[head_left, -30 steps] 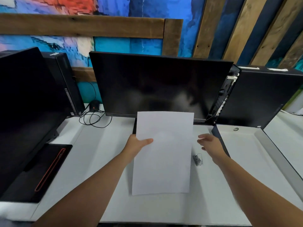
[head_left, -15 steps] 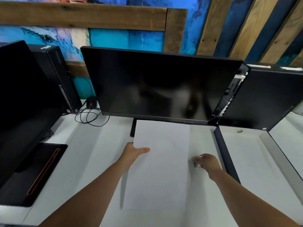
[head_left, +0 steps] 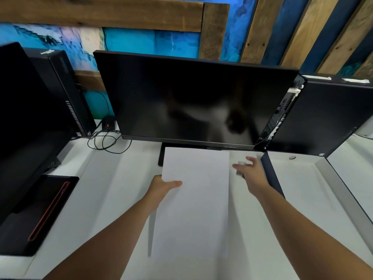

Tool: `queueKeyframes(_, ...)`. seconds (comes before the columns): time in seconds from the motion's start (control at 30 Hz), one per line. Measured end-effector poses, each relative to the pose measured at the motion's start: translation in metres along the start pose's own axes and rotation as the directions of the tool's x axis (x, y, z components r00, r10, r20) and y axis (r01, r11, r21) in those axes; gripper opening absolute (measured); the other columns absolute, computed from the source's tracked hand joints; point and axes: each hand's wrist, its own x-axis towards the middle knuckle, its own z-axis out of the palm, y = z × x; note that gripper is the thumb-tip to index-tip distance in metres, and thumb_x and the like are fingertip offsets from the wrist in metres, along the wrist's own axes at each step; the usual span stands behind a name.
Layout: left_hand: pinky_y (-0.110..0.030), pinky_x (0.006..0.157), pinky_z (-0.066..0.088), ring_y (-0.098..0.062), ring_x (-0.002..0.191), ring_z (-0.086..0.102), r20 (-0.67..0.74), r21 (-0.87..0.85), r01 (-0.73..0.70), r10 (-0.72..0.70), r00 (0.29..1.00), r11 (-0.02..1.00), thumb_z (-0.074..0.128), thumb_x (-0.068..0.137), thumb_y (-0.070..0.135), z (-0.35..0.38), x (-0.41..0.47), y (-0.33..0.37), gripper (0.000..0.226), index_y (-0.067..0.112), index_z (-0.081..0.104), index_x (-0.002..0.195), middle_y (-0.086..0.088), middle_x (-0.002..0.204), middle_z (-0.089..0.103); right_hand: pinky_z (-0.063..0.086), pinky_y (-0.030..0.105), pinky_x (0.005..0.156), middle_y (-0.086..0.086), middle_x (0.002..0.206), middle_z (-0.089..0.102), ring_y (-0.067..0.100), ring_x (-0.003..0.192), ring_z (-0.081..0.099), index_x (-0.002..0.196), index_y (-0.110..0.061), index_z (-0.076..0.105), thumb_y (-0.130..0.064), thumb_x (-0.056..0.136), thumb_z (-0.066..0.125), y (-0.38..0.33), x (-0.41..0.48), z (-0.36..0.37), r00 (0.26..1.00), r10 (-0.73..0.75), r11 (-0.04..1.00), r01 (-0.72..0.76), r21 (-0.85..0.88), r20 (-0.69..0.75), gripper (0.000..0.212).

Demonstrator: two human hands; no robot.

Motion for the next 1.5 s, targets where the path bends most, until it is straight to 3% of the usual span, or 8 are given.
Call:
queueKeyframes(0.23, -0.031, 0.079, 0.053, -0.022, 0.090, 0.068, 0.005, -0.016, 0.011, -0.011, 1.000, 1.000, 0.078, 0.075, 0.009, 0.000, 0.000, 0.001, 0.023, 0.016, 0.068, 0.095, -0.003, 0.096, 0.072, 0.047, 0.027, 0.075, 0.007, 0.104, 0.057, 0.017, 0.083, 0.057, 0.119, -0.010, 0.051, -0.005, 0.081, 0.065, -0.065, 0.000, 0.045, 0.977, -0.201, 0.979, 0.198, 0.049, 0.068, 0.040)
queueKeyframes(0.4, -0.030, 0.076, 0.054, -0.022, 0.087, 0.068, 0.004, -0.014, 0.017, -0.017, 1.000, 1.000, 0.078, 0.075, 0.009, 0.003, 0.000, 0.003, 0.023, 0.013, 0.069, 0.096, -0.006, 0.096, 0.072, 0.044, 0.029, 0.072, 0.006, 0.089, 0.056, 0.022, 0.080, 0.053, 0.098, -0.015, 0.055, -0.023, 0.062, 0.065, -0.086, -0.012, 0.093, 0.976, -0.132, 0.991, 0.127, 0.040, 0.175, 0.038)
queueKeyframes(0.5, -0.025, 0.065, 0.053, -0.017, 0.077, 0.067, -0.002, -0.002, 0.021, -0.021, 1.000, 1.000, 0.077, 0.076, 0.008, 0.007, -0.002, 0.004, 0.020, 0.012, 0.069, 0.094, -0.001, 0.085, 0.071, 0.039, 0.028, 0.063, 0.003, 0.072, 0.044, 0.022, 0.070, 0.042, 0.071, -0.017, 0.050, -0.016, 0.069, 0.056, -0.093, -0.021, 0.118, 0.971, -0.075, 0.997, 0.078, -0.003, 0.228, 0.007)
queueKeyframes(0.6, -0.025, 0.066, 0.054, -0.018, 0.077, 0.069, 0.005, 0.015, 0.020, -0.020, 1.000, 1.000, 0.077, 0.075, 0.009, 0.010, -0.004, 0.001, 0.024, 0.009, 0.070, 0.098, -0.001, 0.085, 0.072, 0.048, 0.034, 0.076, 0.007, 0.084, 0.052, 0.027, 0.080, 0.054, 0.082, -0.017, 0.053, -0.017, 0.081, 0.056, -0.092, -0.022, 0.138, 0.971, -0.090, 0.996, 0.094, -0.005, 0.223, 0.003)
queueKeyframes(0.8, -0.030, 0.075, 0.057, -0.023, 0.084, 0.072, 0.015, 0.017, 0.015, -0.015, 1.000, 1.000, 0.079, 0.073, 0.011, 0.010, -0.005, -0.004, 0.019, 0.015, 0.072, 0.091, -0.006, 0.092, 0.075, 0.050, 0.037, 0.097, 0.006, 0.109, 0.060, 0.025, 0.103, 0.062, 0.111, -0.018, 0.057, -0.039, 0.091, 0.056, -0.083, -0.023, 0.155, 0.952, -0.178, 0.974, 0.207, -0.094, 0.248, 0.029)
queueKeyframes(0.9, -0.036, 0.082, 0.058, -0.026, 0.087, 0.072, 0.012, 0.019, 0.027, -0.027, 1.000, 0.999, 0.080, 0.072, 0.013, 0.009, -0.005, -0.004, 0.023, 0.013, 0.072, 0.094, -0.008, 0.095, 0.075, 0.049, 0.036, 0.090, 0.009, 0.102, 0.063, 0.026, 0.099, 0.062, 0.096, -0.019, 0.059, -0.040, 0.094, 0.050, -0.082, -0.027, 0.158, 0.934, -0.242, 0.937, 0.295, -0.185, 0.263, 0.023)
queueKeyframes(1.17, -0.039, 0.086, 0.057, -0.027, 0.090, 0.071, -0.006, -0.002, 0.033, -0.033, 0.999, 0.999, 0.080, 0.072, 0.012, 0.008, -0.005, -0.003, 0.024, 0.013, 0.072, 0.094, -0.008, 0.096, 0.075, 0.040, 0.027, 0.066, 0.023, 0.094, 0.062, 0.025, 0.081, 0.054, 0.103, 0.007, 0.060, -0.046, 0.098, 0.036, -0.076, -0.035, 0.161, 0.883, -0.363, 0.833, 0.450, -0.322, 0.296, 0.058)
queueKeyframes(1.5, -0.042, 0.087, 0.056, -0.028, 0.088, 0.072, -0.004, -0.024, 0.027, -0.027, 1.000, 0.999, 0.080, 0.071, 0.010, 0.006, -0.006, -0.003, 0.022, 0.014, 0.073, 0.092, -0.007, 0.094, 0.076, 0.040, 0.024, 0.064, -0.002, 0.067, 0.052, 0.010, 0.065, 0.050, 0.080, -0.010, 0.056, -0.040, 0.093, 0.051, -0.071, -0.039, 0.170, 0.881, -0.380, 0.799, 0.466, -0.381, 0.282, 0.033)
